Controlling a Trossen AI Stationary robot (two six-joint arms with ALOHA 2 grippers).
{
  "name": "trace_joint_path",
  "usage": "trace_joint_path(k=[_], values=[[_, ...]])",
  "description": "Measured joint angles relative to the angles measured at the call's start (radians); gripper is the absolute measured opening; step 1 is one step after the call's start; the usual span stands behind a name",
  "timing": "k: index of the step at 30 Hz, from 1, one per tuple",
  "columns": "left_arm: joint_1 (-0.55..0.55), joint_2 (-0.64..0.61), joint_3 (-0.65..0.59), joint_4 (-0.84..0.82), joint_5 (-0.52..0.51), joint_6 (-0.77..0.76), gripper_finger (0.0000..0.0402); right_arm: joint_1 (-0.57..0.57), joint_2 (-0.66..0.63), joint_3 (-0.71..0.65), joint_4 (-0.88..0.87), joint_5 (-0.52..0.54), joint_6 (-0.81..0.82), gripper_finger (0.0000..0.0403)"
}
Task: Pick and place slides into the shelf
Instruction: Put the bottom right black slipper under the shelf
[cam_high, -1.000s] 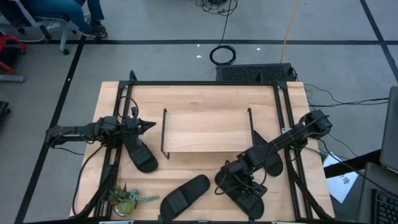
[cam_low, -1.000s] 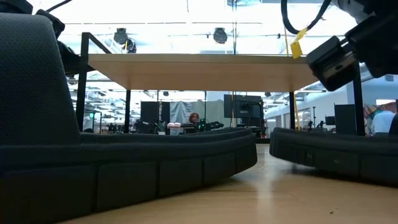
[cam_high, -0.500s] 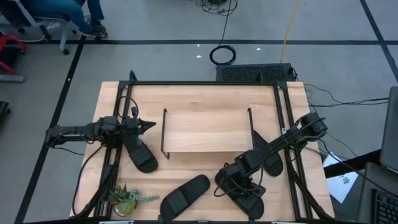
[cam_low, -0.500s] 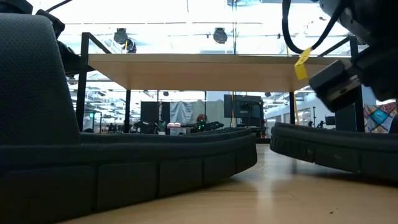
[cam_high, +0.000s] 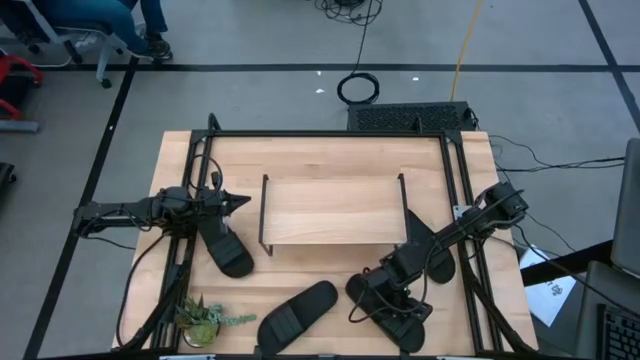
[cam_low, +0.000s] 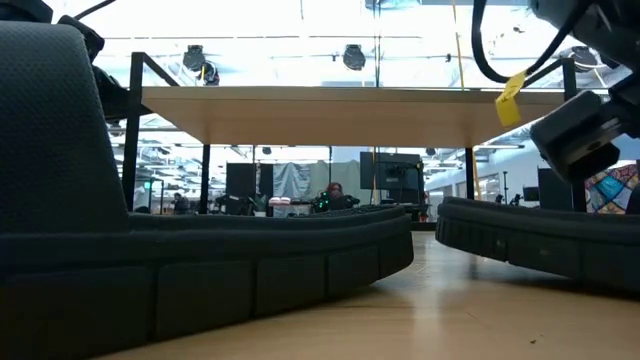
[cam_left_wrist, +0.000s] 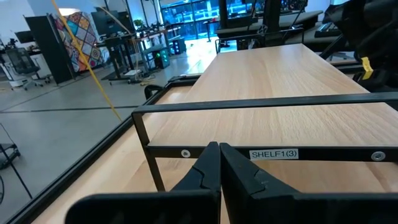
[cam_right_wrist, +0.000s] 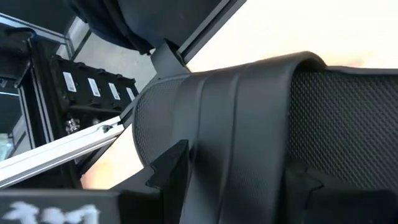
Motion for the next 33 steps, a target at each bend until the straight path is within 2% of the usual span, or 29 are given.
trace_joint_path(k=[12, 16, 20, 21, 29, 33], values=[[0.000, 0.000, 0.000, 0.000, 0.000, 0.003, 0.0001, 0.012, -0.001, -0.040, 0.136, 0.016, 0.078, 0.0159], [0.000, 0.000, 0.000, 0.000, -0.001, 0.006, 0.0001, 0.012, -0.001, -0.040, 0.161, 0.015, 0.088, 0.0116], [0.000, 0.000, 0.000, 0.000, -0.001, 0.002, 0.0001, 0.032, -0.001, -0.040, 0.209, 0.016, 0.070, 0.0027], [0.000, 0.000, 0.000, 0.000, -0.001, 0.002, 0.0001, 0.036, -0.004, -0.040, 0.212, 0.015, 0.065, 0.0016], [0.000, 0.000, 0.000, 0.000, -0.001, -0.001, 0.0001, 0.048, -0.093, -0.041, 0.236, 0.100, 0.152, 0.0006], [0.000, 0.000, 0.000, 0.000, -0.001, -0.001, 0.0001, 0.051, -0.171, -0.041, 0.265, 0.194, 0.238, 0.0006]])
